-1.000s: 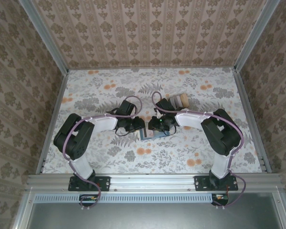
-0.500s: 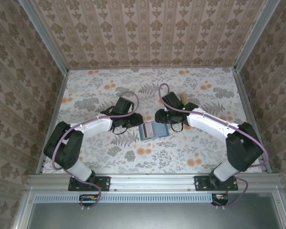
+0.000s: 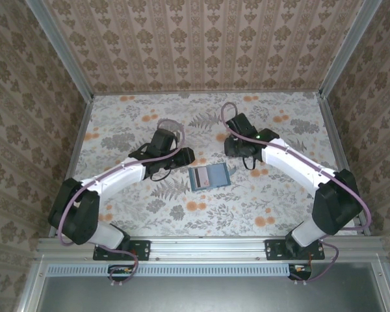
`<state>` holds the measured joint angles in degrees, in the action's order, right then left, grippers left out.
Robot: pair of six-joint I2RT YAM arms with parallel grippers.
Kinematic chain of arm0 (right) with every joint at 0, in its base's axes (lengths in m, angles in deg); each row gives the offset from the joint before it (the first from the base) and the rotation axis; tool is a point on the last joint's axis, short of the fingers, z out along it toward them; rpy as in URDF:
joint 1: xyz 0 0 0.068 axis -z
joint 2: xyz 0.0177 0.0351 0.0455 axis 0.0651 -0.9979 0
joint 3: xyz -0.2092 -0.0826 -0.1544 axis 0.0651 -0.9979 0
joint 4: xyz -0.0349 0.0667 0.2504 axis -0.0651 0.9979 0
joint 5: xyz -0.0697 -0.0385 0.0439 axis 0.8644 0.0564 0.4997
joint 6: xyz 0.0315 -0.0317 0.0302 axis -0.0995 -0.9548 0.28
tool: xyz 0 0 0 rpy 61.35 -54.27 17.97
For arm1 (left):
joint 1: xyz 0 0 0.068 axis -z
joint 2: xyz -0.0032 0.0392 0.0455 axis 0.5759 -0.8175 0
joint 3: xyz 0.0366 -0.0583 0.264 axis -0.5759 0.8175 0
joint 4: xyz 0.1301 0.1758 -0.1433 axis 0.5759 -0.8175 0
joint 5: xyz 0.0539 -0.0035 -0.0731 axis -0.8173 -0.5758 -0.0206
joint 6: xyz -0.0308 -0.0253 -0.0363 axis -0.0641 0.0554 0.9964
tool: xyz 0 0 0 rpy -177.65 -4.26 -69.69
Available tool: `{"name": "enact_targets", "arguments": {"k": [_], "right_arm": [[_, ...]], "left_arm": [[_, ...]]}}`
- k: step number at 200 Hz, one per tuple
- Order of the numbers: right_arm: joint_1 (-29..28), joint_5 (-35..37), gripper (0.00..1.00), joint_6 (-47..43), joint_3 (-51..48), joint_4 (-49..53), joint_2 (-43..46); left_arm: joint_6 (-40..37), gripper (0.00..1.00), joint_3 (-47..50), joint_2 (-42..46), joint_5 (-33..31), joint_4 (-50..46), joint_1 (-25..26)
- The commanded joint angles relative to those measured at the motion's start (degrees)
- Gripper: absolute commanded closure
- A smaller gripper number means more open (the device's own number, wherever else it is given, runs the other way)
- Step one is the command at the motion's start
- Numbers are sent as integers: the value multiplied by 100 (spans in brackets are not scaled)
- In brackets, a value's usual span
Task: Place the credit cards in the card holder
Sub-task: Pick up the credit card from the storage box.
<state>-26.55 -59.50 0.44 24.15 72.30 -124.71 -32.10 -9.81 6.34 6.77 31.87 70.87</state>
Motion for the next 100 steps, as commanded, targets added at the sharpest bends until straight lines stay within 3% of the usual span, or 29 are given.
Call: {"name": "enact_targets", "arguments": {"k": [1,48,100], "right_arm": [[235,262,58,-315,361,494,-285],[494,292,64,-636,1037,989,-1025],[549,33,64,-905,1761,1279,-1874]], "left_arm": [[-113,44,-34,174,-56,93,16],[-52,37,27,379,-180,75,7],[40,34,166,526,-226,68,-11]]}}
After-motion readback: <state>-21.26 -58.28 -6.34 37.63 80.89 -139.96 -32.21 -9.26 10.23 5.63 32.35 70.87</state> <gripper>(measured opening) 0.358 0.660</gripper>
